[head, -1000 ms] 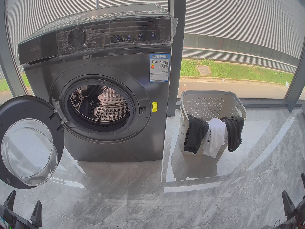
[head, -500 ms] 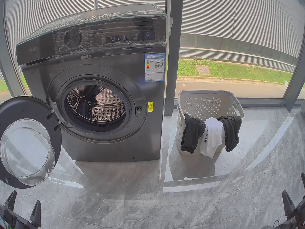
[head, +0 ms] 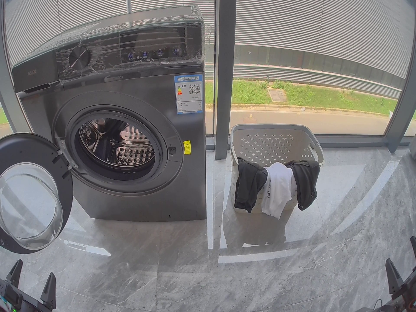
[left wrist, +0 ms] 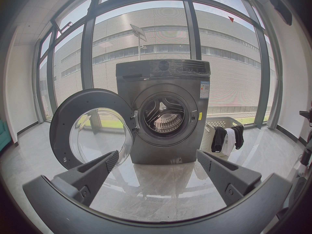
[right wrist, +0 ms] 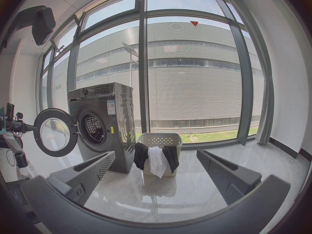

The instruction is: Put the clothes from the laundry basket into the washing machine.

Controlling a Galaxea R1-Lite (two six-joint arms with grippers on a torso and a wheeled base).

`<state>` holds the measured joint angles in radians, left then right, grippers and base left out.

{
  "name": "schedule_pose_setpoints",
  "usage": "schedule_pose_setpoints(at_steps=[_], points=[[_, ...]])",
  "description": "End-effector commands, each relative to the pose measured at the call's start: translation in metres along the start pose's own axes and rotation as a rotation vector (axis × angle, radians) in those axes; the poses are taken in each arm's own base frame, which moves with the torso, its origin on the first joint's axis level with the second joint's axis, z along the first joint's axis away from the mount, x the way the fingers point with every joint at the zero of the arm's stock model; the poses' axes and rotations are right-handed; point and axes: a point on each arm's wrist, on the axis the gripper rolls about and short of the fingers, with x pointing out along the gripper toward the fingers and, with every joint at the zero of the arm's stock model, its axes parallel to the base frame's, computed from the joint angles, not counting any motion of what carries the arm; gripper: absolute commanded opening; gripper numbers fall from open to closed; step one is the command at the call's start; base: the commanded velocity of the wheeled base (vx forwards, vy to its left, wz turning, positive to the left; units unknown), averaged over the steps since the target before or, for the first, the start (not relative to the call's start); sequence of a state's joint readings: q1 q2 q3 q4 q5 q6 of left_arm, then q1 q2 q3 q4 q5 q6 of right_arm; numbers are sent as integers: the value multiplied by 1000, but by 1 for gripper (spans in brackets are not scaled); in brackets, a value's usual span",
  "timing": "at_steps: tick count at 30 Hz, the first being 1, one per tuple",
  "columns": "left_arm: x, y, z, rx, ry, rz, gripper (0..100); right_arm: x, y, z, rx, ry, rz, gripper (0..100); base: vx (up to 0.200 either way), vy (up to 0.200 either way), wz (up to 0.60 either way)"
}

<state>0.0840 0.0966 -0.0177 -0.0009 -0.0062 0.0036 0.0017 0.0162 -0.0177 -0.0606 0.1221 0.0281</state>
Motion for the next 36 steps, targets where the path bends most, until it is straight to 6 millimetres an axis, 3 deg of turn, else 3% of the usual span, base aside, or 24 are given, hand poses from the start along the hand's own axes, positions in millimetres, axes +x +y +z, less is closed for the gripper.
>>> schedule_pose_setpoints(at_steps=[1,36], points=[[1,0,-4,1,17,0,100,0,0,-5,0,1,0,100,0,0,0],[1,0,-5,1,19,0,100,0,0,-5,0,1,0,100,0,0,0]])
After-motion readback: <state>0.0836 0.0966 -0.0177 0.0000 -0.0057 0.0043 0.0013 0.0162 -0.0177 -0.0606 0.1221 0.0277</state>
